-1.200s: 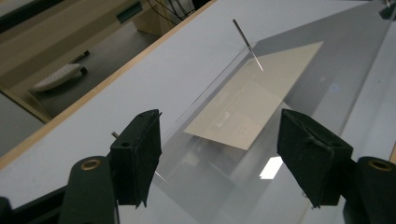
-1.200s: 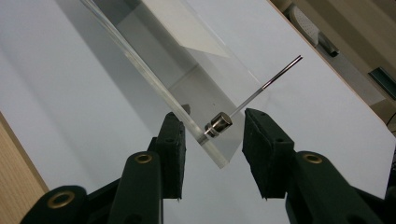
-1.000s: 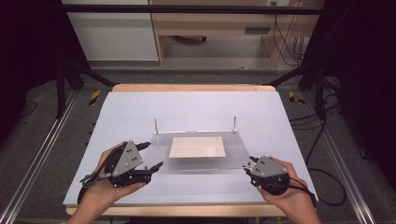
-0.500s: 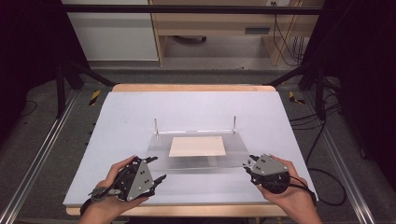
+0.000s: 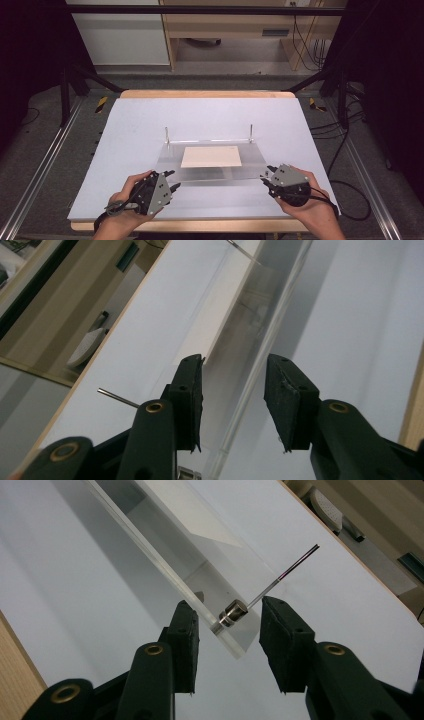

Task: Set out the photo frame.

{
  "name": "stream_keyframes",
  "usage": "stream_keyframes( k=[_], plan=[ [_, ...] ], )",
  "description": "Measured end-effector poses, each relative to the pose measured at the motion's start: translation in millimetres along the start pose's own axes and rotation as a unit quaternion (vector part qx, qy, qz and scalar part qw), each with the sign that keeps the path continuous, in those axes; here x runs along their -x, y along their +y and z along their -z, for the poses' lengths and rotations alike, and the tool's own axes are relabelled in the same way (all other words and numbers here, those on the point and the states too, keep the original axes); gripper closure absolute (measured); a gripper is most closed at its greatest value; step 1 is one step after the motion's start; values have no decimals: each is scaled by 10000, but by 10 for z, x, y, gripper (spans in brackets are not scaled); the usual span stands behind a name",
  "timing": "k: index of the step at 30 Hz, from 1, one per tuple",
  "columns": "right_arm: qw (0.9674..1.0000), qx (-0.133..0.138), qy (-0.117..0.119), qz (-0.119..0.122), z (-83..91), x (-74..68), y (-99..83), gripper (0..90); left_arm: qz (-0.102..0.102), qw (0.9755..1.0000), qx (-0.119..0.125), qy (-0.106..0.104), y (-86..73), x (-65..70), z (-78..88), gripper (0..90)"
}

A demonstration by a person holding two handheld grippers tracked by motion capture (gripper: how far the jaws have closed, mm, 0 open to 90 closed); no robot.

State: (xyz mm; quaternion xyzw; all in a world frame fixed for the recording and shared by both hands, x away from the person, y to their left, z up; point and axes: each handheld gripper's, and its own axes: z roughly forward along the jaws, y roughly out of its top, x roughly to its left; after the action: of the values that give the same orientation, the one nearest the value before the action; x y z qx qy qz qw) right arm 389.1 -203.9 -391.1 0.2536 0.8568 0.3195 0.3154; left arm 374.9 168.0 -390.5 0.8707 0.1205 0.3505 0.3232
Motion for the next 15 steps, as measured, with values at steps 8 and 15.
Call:
stream_keyframes(
  k=[8,15],
  plan=[
    [10000,46,9,-58,2,21,9,603,-50,9999,-90,36,4,16,-58,675],
    [9998,170,26,-88,0,35,8,596,-44,9998,-75,184,29,-14,-28,706]
  ],
)
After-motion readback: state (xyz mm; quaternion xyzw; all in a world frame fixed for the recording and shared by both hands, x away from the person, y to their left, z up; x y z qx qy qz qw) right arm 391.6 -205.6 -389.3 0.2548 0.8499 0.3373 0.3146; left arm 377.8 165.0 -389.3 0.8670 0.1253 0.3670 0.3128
